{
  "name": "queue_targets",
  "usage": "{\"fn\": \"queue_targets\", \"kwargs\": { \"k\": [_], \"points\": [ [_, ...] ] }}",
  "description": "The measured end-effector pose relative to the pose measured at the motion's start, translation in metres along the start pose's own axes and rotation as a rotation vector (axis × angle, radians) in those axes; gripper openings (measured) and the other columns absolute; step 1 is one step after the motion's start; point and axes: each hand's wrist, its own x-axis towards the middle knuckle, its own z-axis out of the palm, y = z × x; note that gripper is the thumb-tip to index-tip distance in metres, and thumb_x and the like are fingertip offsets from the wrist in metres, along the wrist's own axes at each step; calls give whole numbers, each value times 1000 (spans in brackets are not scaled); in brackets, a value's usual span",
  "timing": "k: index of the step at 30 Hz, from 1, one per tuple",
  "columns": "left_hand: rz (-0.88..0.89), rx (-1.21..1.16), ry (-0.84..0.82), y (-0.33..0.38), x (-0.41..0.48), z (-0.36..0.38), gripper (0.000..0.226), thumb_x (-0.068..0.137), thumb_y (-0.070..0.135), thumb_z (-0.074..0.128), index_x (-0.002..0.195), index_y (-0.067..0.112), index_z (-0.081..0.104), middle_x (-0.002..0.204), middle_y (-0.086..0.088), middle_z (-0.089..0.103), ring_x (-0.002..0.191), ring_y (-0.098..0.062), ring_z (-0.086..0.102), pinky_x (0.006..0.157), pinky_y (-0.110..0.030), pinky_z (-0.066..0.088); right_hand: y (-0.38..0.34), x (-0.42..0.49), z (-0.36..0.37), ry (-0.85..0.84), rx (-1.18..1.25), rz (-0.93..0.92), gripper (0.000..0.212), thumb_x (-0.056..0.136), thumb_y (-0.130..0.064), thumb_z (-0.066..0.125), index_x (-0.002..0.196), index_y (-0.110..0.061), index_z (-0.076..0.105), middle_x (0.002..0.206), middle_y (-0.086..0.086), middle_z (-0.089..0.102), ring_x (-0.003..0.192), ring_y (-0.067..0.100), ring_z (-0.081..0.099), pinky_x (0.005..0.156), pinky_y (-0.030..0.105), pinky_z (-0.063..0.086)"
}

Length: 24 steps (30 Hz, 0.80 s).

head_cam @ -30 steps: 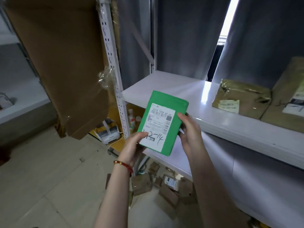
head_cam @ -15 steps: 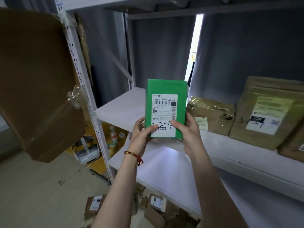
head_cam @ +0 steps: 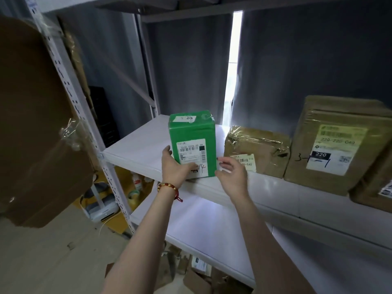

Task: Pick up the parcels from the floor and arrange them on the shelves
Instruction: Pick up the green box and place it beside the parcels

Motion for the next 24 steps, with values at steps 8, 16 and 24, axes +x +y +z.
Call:
{"fn": "queue_targets", "kwargs": {
  "k": [8, 16, 24],
  "points": [
    [148, -12, 336, 16, -11, 27, 127, 53, 43, 88, 151, 16, 13, 148, -10, 37, 134, -24, 43, 113, -44, 37, 12, 5, 6, 94, -125, -79, 27, 78, 12, 60, 92, -9, 70, 89, 7, 69, 80, 15, 65, 71, 18, 56],
    [178, 159, 536, 38, -18, 66, 141, 49, 59, 87, 155, 9, 9, 154, -11, 26, 141, -31, 27, 111, -56, 27, 12, 2, 9, 243, -148, -199, 23, 77, 11, 60, 79, -9, 69, 73, -4, 65, 62, -4, 57, 61, 7, 45],
    [212, 177, 355, 30, 10, 75, 142, 53, 50, 89, 154, 2, 2, 151, -18, 29, 141, -31, 25, 116, -47, 26, 11, 1, 6, 260, -105, -199, 21, 76, 14, 58, 75, -4, 68, 67, -6, 60, 65, -10, 56, 58, 5, 40]
  ]
}}
